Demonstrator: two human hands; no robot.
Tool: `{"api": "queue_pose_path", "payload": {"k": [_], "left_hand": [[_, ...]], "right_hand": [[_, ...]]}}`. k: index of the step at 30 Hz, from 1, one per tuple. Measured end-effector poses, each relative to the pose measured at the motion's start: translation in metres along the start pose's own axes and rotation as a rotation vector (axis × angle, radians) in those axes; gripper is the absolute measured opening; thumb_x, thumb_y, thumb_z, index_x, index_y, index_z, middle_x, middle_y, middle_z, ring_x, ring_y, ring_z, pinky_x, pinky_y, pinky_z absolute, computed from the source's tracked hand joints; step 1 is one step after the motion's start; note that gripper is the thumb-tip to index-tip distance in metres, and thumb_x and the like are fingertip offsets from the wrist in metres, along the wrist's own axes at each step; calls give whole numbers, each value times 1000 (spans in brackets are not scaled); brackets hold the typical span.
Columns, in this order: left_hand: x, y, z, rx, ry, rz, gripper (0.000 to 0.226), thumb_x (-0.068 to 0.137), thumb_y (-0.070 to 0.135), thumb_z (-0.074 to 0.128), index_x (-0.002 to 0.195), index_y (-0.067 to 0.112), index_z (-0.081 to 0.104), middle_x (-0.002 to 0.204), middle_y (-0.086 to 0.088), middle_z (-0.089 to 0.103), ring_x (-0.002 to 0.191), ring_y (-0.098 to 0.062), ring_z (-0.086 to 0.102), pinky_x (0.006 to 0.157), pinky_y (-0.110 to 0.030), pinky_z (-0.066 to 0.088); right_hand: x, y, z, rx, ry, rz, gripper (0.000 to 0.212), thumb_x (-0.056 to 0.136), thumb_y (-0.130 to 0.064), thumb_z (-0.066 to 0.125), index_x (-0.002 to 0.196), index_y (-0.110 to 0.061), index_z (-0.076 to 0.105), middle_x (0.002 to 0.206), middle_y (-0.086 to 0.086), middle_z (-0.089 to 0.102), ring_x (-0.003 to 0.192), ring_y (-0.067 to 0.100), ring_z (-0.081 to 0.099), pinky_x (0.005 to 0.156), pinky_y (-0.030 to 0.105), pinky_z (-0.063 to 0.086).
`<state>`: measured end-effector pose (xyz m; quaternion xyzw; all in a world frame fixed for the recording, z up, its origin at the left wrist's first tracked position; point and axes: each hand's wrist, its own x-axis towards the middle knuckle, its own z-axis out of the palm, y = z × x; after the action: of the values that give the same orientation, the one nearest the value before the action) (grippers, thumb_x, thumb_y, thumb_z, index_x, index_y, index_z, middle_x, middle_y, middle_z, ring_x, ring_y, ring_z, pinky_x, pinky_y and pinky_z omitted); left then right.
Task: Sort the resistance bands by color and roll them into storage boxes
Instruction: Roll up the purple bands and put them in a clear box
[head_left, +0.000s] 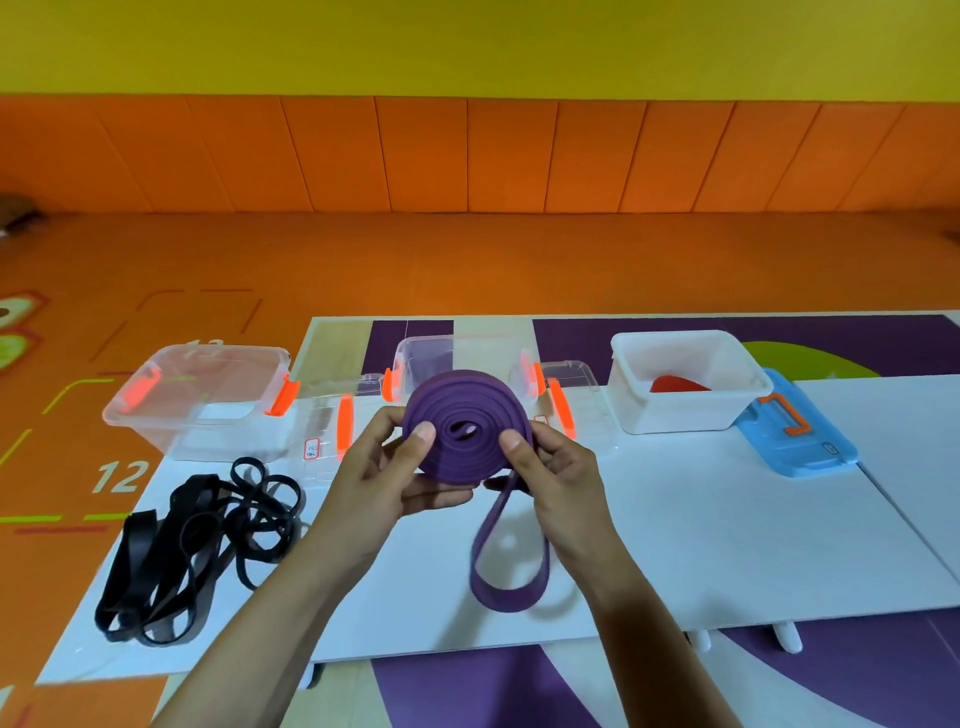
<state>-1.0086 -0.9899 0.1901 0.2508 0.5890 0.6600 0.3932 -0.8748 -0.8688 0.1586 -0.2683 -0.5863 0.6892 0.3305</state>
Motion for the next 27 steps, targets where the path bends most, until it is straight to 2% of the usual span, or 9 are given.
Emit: {"api": "queue_pose_path", "payload": {"k": [2,5,7,9,12,15,19,24,27], "left_hand": [[2,2,-8,106,-10,-58,24,99,25,60,114,7,59,109,-18,73,82,-46,75,79,-55,62],[5,10,-32,424,-53,-37,20,96,35,68,99,15,70,100,0,72,73,-35,75,71,-53,62],[5,18,-42,535,-47,18,13,94,38,70,96,26,73,98,9,71,69,-31,72,63,-45,59],[5,24,-47,644,-92,49,14,93,40,70,106,33,70,102,11,71,65,-28,68,58,-37,55],[4,28,-44,725,-236,32,20,90,39,74,108,34,69,98,8,72,62,-34,65,55,-41,54],[2,24,-42,666,-219,72,10,93,30,73,101,26,69,93,6,73,60,-38,65,52,-41,54],[1,16,-34,476,-79,136,15,95,25,68,103,13,63,92,0,73,56,-39,66,53,-41,58],[4,5,-23,264,45,131,30,89,33,64,105,10,55,97,-8,69,54,-41,68,57,-48,61],[1,-9,-10,156,31,43,25,96,24,60,111,7,49,110,-18,67,63,-43,72,64,-49,63]], "right_hand": [[1,-2,-3,-89,17,1,15,97,-23,66,105,-16,77,82,-5,73,71,14,63,66,28,59],[1,-5,-12,-233,-38,21,11,96,-22,69,103,-23,78,73,-9,70,57,6,50,58,21,48],[-1,-10,-14,-264,-127,20,10,94,-18,71,102,-18,78,75,-9,72,57,1,52,58,17,44],[-2,-14,-12,-282,-227,15,11,93,-12,72,103,-10,78,76,-11,74,61,-1,60,59,9,43],[-3,-15,-9,-269,-288,18,12,92,-8,73,102,-5,77,74,-11,74,61,-1,62,57,7,43],[-3,-16,-7,-258,-225,28,9,92,-10,73,99,-6,77,71,-11,73,54,-1,58,55,9,42],[1,-12,-10,-269,-121,28,12,96,-23,68,104,-18,76,78,-6,74,51,9,48,55,26,46],[-2,-4,6,-206,-8,14,12,99,-25,63,102,-19,74,74,-4,71,51,11,52,54,22,46],[0,0,9,-178,98,28,15,100,-29,62,101,-20,74,73,-7,67,54,14,51,55,19,47]]}}
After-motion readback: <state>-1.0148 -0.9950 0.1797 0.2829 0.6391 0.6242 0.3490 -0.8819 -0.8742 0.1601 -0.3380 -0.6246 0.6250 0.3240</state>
